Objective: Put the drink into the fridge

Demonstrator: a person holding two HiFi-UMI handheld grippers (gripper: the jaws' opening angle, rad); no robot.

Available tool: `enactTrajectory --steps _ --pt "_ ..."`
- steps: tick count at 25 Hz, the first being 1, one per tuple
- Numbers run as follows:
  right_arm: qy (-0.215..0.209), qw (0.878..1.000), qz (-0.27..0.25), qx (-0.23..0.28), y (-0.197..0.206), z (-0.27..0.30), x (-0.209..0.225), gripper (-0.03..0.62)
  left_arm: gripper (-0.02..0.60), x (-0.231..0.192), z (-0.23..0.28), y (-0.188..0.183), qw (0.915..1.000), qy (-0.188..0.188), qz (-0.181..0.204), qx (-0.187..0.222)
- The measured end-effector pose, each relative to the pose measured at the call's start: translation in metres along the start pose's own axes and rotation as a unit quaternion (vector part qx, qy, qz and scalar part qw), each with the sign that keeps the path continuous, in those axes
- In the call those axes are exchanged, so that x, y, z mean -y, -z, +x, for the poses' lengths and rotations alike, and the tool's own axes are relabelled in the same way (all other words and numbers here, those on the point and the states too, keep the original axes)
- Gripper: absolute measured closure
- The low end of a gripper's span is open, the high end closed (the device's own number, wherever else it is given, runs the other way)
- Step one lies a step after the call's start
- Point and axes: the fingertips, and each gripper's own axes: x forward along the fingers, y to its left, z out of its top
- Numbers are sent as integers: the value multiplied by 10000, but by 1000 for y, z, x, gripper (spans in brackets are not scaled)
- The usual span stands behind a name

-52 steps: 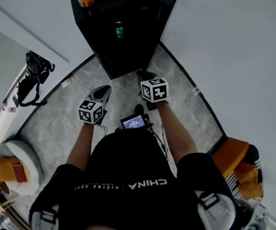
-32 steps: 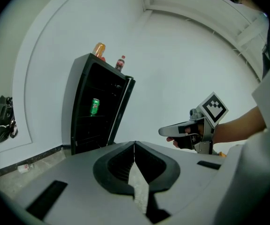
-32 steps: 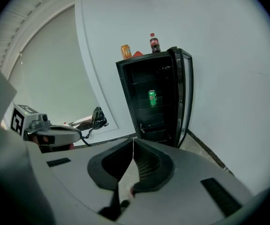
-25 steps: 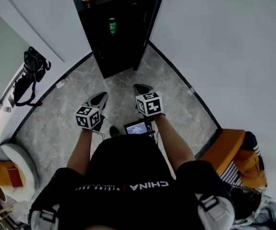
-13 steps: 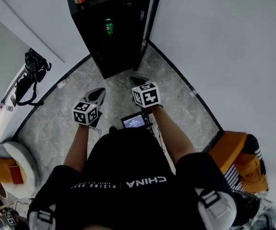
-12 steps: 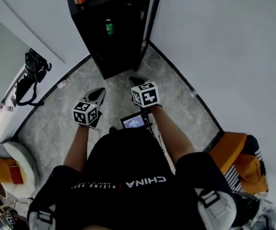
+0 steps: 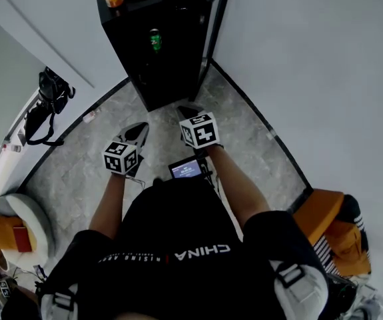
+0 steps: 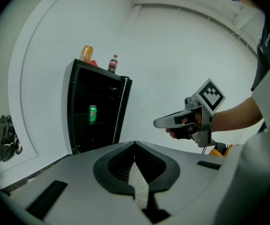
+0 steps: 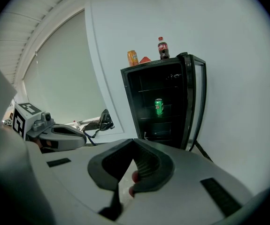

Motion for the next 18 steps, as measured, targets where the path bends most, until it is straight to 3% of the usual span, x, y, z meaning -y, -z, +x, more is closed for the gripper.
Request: enactTrajectory --steps 18 --pt "100 9999 44 1 2 -3 18 579 569 3 19 -5 9999 108 79 17"
